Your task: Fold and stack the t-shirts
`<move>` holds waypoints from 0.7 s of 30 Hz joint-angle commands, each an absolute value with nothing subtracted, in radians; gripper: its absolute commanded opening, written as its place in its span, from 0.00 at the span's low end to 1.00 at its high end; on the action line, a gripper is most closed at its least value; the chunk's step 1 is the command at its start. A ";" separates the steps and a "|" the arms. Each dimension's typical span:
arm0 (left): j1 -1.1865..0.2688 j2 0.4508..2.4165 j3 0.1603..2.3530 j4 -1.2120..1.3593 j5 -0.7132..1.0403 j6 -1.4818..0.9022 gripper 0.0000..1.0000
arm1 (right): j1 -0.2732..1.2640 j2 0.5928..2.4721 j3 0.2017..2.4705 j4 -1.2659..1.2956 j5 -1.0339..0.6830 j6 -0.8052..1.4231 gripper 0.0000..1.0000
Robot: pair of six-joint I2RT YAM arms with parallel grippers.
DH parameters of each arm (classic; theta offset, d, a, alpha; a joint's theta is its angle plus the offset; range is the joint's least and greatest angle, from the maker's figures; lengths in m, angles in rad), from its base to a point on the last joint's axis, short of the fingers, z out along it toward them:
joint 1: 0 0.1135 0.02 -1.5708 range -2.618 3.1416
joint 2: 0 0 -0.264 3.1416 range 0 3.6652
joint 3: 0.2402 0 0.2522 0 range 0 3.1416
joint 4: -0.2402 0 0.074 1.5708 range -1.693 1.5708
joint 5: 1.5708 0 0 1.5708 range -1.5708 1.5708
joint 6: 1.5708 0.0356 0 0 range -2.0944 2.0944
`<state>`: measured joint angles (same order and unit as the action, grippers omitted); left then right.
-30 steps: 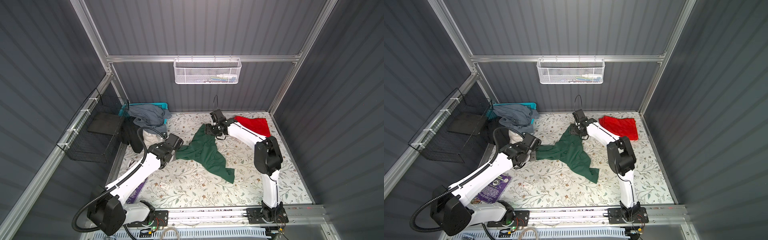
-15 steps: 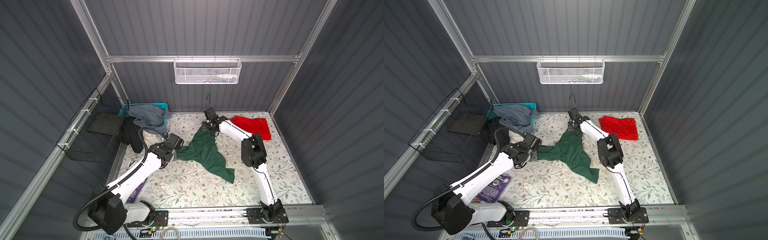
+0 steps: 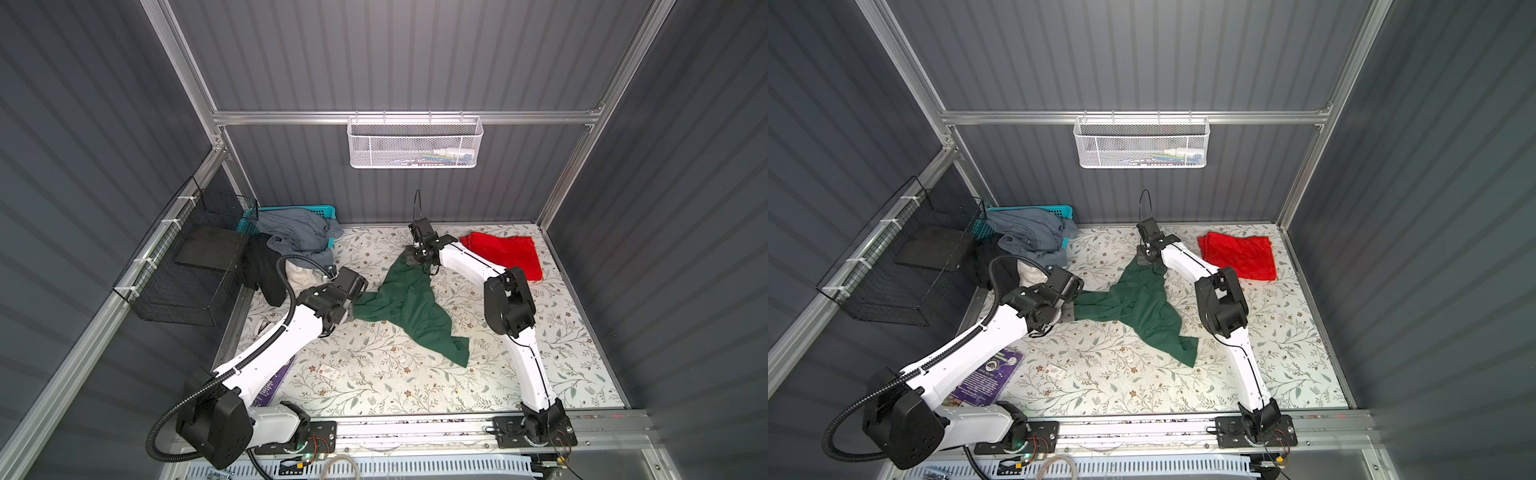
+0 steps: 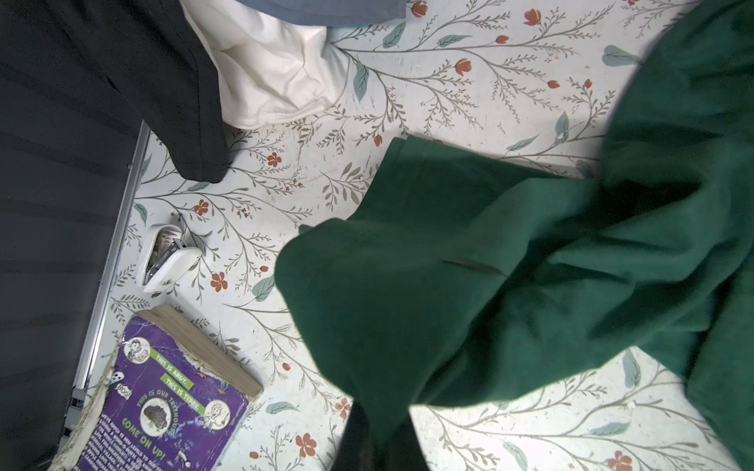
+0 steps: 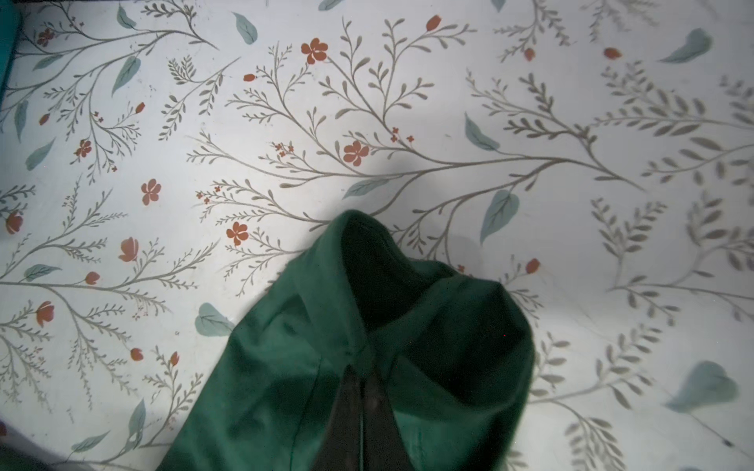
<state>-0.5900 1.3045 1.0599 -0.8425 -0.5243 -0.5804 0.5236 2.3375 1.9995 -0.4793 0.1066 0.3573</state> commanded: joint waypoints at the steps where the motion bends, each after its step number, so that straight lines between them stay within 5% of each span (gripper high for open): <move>1: -0.592 1.322 1.115 -0.865 -0.550 -0.583 0.00 | 0.521 2.201 1.972 -0.461 0.175 0.330 0.00; 21: -0.587 1.350 1.178 -0.790 -0.558 -0.544 0.00 | 0.522 1.558 1.621 -0.574 0.509 0.344 0.00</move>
